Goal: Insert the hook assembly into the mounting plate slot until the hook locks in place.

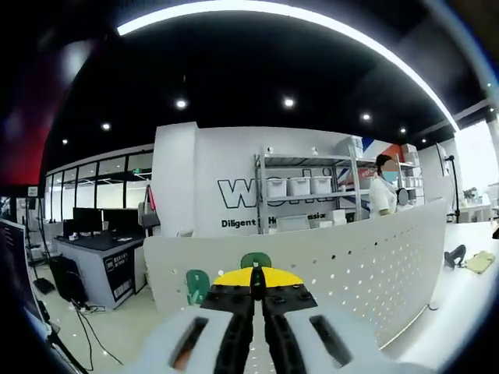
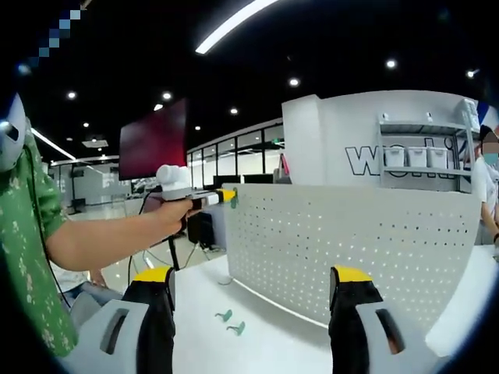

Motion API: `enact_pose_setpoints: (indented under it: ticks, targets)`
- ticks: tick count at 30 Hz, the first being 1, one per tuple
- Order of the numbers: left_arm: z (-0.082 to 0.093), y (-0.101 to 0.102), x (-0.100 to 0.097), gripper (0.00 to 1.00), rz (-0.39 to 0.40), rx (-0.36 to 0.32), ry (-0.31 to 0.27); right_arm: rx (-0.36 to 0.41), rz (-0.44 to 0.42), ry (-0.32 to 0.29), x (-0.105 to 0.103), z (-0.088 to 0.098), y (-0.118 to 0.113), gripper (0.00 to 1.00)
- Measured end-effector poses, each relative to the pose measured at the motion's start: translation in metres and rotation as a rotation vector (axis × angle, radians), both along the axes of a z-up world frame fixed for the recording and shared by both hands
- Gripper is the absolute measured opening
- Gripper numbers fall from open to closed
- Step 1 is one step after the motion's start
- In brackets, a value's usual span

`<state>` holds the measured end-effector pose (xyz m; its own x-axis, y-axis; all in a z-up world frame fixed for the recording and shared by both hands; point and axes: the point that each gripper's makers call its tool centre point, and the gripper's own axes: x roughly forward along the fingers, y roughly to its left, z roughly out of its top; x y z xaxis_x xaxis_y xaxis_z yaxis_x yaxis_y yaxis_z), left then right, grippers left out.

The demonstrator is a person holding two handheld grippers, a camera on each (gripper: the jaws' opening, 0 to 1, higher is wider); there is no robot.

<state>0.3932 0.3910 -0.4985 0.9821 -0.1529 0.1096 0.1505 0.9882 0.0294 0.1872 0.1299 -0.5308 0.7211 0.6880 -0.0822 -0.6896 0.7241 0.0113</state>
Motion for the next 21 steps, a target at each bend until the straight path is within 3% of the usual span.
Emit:
enact_pose_setpoints:
  ticks: [21]
  targets:
    - [-0.007, 0.004, 0.014, 0.02, 0.066, 0.062, -0.06, -0.011, 0.001, 0.013, 0.006, -0.004, 0.0, 0.83]
